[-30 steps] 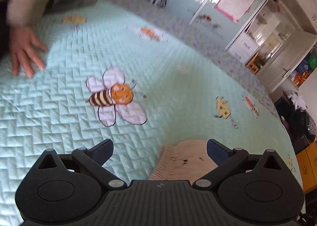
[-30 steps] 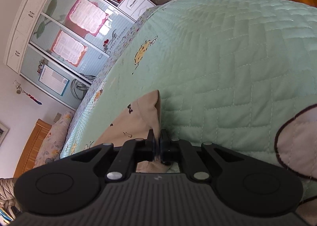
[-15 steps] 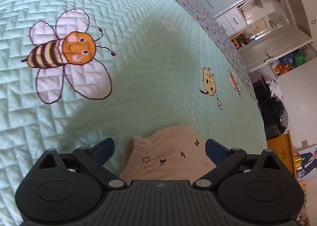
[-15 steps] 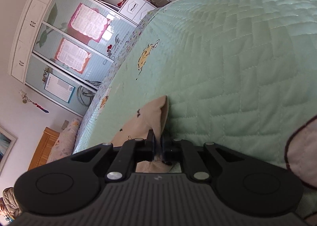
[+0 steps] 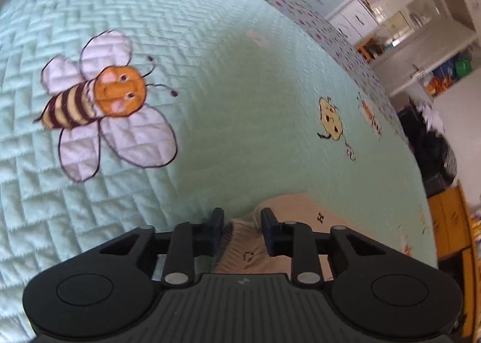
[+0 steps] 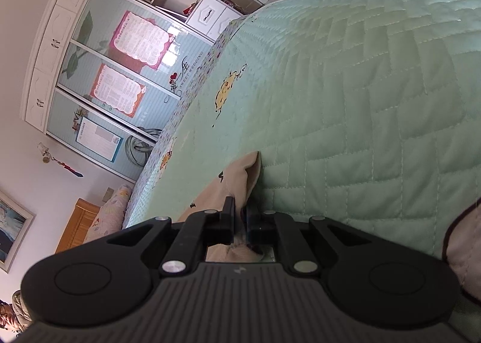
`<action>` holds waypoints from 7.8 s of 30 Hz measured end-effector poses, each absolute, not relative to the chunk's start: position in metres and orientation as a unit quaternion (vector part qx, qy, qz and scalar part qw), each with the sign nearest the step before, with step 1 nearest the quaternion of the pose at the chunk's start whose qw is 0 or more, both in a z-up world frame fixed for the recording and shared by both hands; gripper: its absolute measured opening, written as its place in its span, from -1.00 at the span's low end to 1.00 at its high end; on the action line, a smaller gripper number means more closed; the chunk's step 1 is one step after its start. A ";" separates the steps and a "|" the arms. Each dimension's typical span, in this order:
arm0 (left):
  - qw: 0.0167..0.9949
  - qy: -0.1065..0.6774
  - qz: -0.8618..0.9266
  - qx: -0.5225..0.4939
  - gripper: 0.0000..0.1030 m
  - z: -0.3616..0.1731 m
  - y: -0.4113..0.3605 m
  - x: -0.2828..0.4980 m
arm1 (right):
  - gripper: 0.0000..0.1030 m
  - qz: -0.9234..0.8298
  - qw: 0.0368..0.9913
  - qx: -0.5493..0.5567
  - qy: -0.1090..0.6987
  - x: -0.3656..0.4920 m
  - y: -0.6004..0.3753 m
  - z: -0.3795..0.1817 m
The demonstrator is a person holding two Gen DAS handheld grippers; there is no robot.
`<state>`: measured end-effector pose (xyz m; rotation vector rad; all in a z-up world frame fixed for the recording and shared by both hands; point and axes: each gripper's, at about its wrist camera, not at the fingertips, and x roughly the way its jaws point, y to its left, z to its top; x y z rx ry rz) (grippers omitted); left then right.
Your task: Fold clothes
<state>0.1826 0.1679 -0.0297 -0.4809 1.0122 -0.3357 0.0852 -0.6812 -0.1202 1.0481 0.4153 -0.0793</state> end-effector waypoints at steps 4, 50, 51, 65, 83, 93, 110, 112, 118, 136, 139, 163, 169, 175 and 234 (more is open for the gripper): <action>0.847 0.475 -0.147 -0.188 -0.74 -0.028 0.163 0.179 | -0.83 -0.038 0.845 0.496 0.197 0.085 -0.682 -0.119; 0.871 0.439 -0.097 -0.197 -0.70 -0.024 0.175 0.183 | -0.90 -0.068 0.891 0.380 0.241 0.135 -0.694 -0.088; 0.872 0.439 -0.097 -0.194 -0.69 -0.025 0.174 0.184 | -0.90 -0.070 0.890 0.378 0.246 0.136 -0.695 -0.089; 0.895 0.380 -0.074 -0.224 0.26 0.013 0.216 0.150 | -0.22 -0.084 0.908 0.349 0.215 0.090 -0.646 -0.038; 0.847 0.426 -0.242 -0.206 0.43 -0.028 0.086 0.012 | 0.32 0.052 0.878 0.330 0.342 0.131 -0.433 -0.060; 0.843 0.431 -0.239 -0.216 0.44 -0.027 0.093 -0.018 | 0.40 0.120 0.860 0.337 0.364 0.203 -0.330 -0.075; 0.882 0.324 -0.237 -0.246 0.54 0.011 0.136 -0.084 | 0.41 0.187 0.873 0.264 0.366 0.188 -0.269 -0.059; 0.882 0.323 -0.227 -0.257 0.54 0.008 0.142 -0.084 | 0.41 0.186 0.887 0.247 0.342 0.182 -0.264 -0.047; 0.886 0.319 -0.207 -0.265 0.54 0.009 0.152 -0.097 | 0.41 0.179 0.855 0.289 0.392 0.224 -0.255 -0.057; 0.840 0.369 -0.103 -0.385 0.63 -0.033 0.225 -0.120 | 0.42 0.254 0.778 0.468 0.333 -0.008 -0.234 -0.091; 0.819 0.371 -0.110 -0.424 0.63 -0.042 0.232 -0.108 | 0.37 0.240 0.742 0.551 0.298 -0.026 -0.251 -0.113; 0.781 0.424 -0.154 -0.432 -0.92 -0.066 0.221 -0.073 | -0.02 0.113 0.676 0.685 0.245 -0.031 -0.224 -0.132; 0.781 0.423 -0.160 -0.432 -0.94 -0.058 0.225 -0.072 | 0.05 0.042 0.675 0.694 0.245 -0.018 -0.222 -0.122; 0.779 0.420 -0.161 -0.437 -0.95 -0.056 0.231 -0.072 | 0.03 0.042 0.723 0.640 0.255 -0.001 -0.212 -0.112; 0.783 0.437 -0.182 -0.403 -0.32 -0.057 0.191 -0.164 | 0.31 -0.245 0.752 0.610 0.052 -0.205 -0.463 -0.096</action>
